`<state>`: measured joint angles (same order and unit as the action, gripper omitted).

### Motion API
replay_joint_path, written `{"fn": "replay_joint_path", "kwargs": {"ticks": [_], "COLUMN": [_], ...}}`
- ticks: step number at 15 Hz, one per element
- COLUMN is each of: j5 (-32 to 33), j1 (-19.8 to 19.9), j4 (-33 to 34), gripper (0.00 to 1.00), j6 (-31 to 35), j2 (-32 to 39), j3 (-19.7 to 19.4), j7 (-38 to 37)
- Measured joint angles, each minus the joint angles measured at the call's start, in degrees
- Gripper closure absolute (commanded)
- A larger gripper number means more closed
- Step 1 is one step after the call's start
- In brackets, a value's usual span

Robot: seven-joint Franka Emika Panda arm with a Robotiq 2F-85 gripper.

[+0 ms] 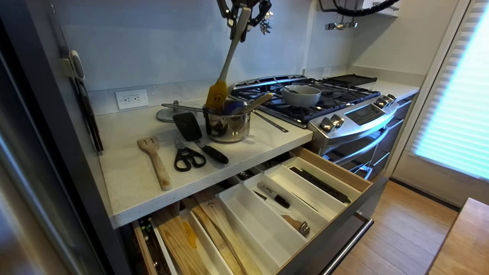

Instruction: Pick up the wooden with yellow tip spatula from the utensil holding bucket and put it in the second last right compartment of the opened drawer

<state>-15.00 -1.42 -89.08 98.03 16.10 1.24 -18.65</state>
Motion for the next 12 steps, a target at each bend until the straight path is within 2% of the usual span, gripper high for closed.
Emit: {"fn": "replay_joint_path", "kwargs": {"ticks": [3,5,8,10,12], "j5": [-0.3,-2.4,-6.0,-6.3,-4.8], "j1": [-0.1,-0.1,0.6,1.3,2.1], "j4": [-3.4,-7.3,-13.0,-16.5,-21.0], "gripper": [0.94,0.94,0.94,0.94,0.94], "j6": [1.1,0.0,-8.4,-14.6,-16.5], "j2": [-6.3,-11.4,-18.4,-22.1,-25.0], "j3": [0.3,0.5,0.0,-1.1,-2.0], "j7": [3.0,7.9,15.3,17.4,18.0]}}
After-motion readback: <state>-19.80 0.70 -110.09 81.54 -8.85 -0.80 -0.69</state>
